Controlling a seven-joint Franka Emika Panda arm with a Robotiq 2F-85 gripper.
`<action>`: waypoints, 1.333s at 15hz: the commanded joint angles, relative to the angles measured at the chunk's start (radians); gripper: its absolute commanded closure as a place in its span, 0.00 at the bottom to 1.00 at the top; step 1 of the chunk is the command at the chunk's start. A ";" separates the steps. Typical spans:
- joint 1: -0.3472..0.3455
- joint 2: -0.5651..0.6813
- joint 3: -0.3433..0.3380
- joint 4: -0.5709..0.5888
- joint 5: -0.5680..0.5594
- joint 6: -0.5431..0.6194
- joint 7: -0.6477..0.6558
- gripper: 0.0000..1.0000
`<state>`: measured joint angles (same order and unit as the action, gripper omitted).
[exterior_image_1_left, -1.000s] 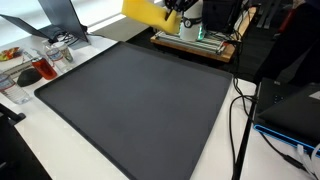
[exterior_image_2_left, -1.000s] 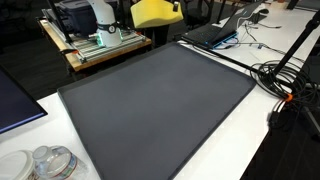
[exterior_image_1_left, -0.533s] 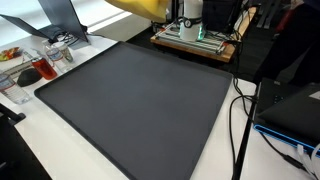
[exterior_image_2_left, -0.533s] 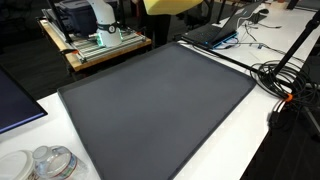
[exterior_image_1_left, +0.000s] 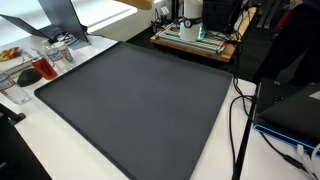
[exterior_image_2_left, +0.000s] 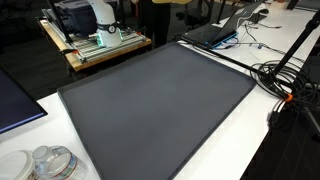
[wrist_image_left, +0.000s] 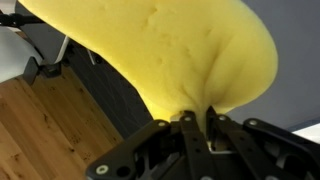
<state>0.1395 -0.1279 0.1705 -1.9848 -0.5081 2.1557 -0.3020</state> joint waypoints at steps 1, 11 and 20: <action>0.001 0.014 0.000 0.040 -0.022 -0.013 -0.012 0.97; 0.000 0.001 -0.001 0.037 -0.022 -0.013 -0.006 0.20; 0.001 0.001 0.000 0.040 -0.021 -0.020 -0.008 0.00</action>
<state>0.1395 -0.1250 0.1704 -1.9594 -0.5082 2.1556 -0.3020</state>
